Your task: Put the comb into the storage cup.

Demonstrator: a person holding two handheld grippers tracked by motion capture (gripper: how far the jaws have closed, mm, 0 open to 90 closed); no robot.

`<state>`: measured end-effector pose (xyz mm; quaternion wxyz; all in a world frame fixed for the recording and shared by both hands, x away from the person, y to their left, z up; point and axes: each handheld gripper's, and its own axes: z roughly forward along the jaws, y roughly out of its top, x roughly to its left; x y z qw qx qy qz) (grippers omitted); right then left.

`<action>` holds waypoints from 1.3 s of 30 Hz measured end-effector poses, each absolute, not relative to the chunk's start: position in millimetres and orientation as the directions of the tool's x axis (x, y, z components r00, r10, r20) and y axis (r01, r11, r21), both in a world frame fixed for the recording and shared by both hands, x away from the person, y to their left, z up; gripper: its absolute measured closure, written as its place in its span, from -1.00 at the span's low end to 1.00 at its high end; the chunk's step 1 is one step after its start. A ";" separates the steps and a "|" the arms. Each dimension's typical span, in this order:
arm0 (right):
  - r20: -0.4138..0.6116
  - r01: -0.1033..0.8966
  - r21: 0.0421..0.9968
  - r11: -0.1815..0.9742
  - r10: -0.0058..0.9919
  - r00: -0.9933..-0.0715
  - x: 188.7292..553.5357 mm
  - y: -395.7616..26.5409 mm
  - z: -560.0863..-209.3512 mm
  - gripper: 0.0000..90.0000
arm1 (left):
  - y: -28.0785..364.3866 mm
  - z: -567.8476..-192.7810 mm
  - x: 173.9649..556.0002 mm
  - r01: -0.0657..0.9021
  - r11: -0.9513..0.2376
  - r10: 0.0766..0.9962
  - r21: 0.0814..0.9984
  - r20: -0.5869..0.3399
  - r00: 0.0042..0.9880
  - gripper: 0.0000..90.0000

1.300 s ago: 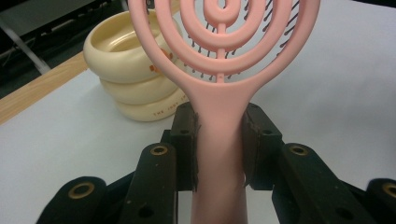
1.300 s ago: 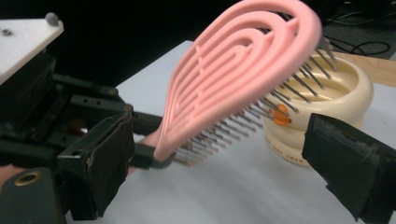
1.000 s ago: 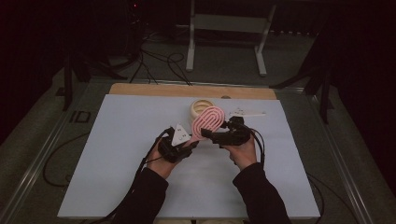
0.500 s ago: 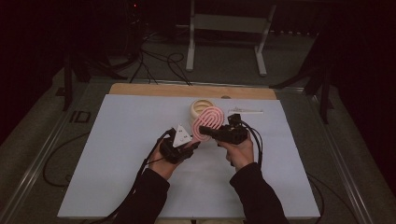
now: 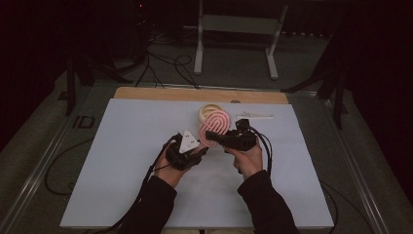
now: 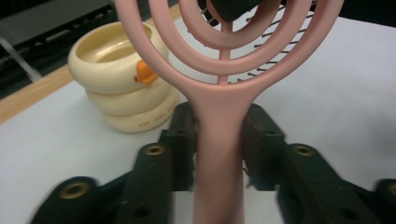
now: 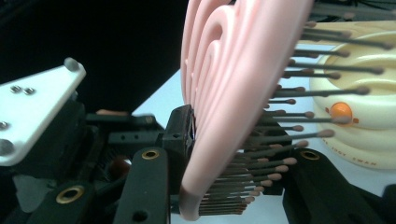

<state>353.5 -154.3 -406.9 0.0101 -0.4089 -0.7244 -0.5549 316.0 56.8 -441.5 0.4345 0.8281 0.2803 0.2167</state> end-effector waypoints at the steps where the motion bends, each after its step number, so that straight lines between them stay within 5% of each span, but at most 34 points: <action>1: 0.463 0.603 0.796 0.058 0.583 -0.667 353.0 -153.5 -406.3 0.42 | 57.0 -441.0 315.7 0.275 -0.463 0.654 0.842 0.116 0.747 0.27; 11: 0.446 0.587 0.808 0.052 0.598 -0.666 352.9 -152.0 -406.0 0.41 | 71.8 -437.9 313.4 0.305 -0.399 0.692 0.864 0.066 0.718 -0.45; 18: 0.449 0.584 0.810 0.044 0.594 -0.667 352.8 -152.4 -405.0 0.41 | 119.0 -440.1 309.0 0.372 -0.273 0.752 0.887 -0.045 0.658 -0.99; 39: 0.456 0.577 0.817 0.020 0.591 -0.666 352.9 -153.7 -404.1 0.41 | 204.0 -470.1 281.4 0.411 -0.217 0.833 0.885 -0.051 0.551 -1.00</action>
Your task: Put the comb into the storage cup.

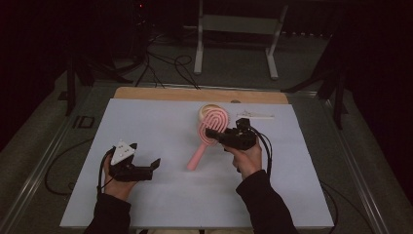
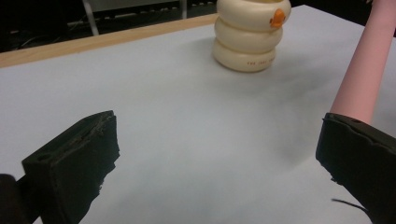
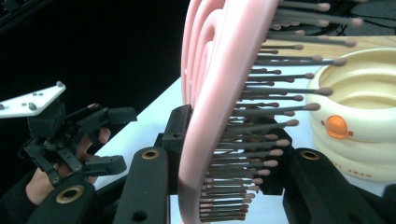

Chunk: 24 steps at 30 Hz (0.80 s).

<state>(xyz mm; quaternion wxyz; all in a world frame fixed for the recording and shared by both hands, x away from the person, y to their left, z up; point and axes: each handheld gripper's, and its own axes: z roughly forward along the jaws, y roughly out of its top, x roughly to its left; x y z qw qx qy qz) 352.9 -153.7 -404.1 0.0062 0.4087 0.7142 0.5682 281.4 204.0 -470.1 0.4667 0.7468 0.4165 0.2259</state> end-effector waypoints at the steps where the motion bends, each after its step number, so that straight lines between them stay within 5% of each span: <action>1: 0.457 0.576 0.818 0.014 0.591 -0.664 353.3 -154.6 -404.1 0.41 | 207.9 -472.5 278.2 0.398 -0.215 0.829 0.892 -0.049 0.557 -1.00; 24: 0.486 0.582 0.812 -0.029 0.585 -0.649 357.9 -167.1 -401.1 0.41 | 243.6 -490.1 255.4 0.361 -0.200 0.867 0.911 -0.007 0.498 -0.99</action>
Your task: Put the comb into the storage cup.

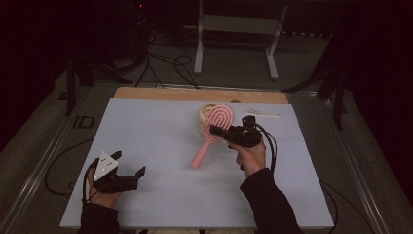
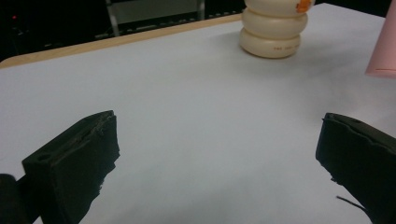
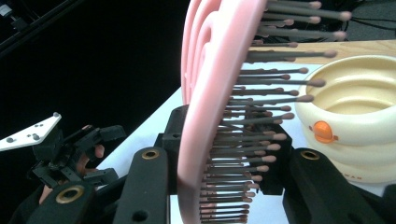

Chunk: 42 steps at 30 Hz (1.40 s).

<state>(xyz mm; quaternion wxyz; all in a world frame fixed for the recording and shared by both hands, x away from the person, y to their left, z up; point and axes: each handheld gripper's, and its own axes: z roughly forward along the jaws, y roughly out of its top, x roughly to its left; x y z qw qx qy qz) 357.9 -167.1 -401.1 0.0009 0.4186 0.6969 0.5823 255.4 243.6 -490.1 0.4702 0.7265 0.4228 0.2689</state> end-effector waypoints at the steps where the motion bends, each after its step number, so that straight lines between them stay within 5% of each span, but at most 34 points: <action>1: 0.482 0.579 0.815 -0.026 0.585 -0.653 358.2 -167.4 -400.8 0.41 | 246.1 -491.4 253.6 0.367 -0.193 0.874 0.910 -0.010 0.486 -0.99; 42: 0.461 0.541 0.839 -0.062 0.609 -0.646 389.5 -179.5 -372.2 0.42 | 251.0 -493.2 250.5 0.362 -0.170 0.887 0.917 -0.018 0.462 -0.99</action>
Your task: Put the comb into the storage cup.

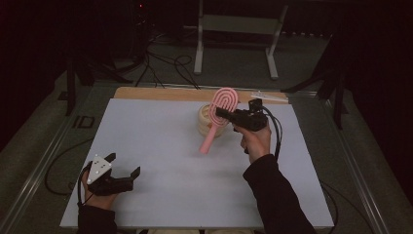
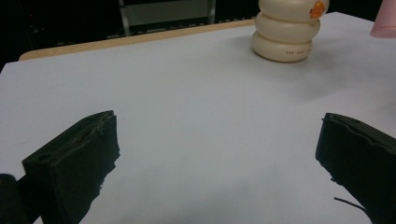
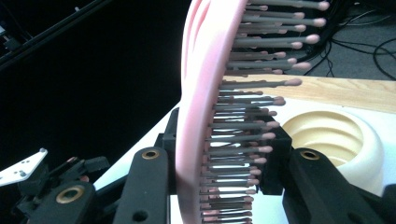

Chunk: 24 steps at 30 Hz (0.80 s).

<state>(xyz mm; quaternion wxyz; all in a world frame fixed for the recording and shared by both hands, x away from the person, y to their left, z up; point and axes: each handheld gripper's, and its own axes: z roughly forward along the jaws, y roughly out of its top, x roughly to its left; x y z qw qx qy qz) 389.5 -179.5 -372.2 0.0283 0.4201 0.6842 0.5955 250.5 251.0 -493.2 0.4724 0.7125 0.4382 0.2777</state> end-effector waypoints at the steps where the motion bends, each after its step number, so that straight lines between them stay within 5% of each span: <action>1: 0.461 0.541 0.839 -0.062 0.609 -0.646 389.5 -179.5 -372.2 0.42 | 251.0 -493.2 250.5 0.362 -0.170 0.887 0.917 -0.018 0.462 -0.99; 24: 0.467 0.530 0.842 -0.101 0.630 -0.621 408.0 -183.1 -364.4 0.42 | 250.6 -493.4 250.7 0.363 -0.169 0.887 0.916 -0.020 0.462 -0.99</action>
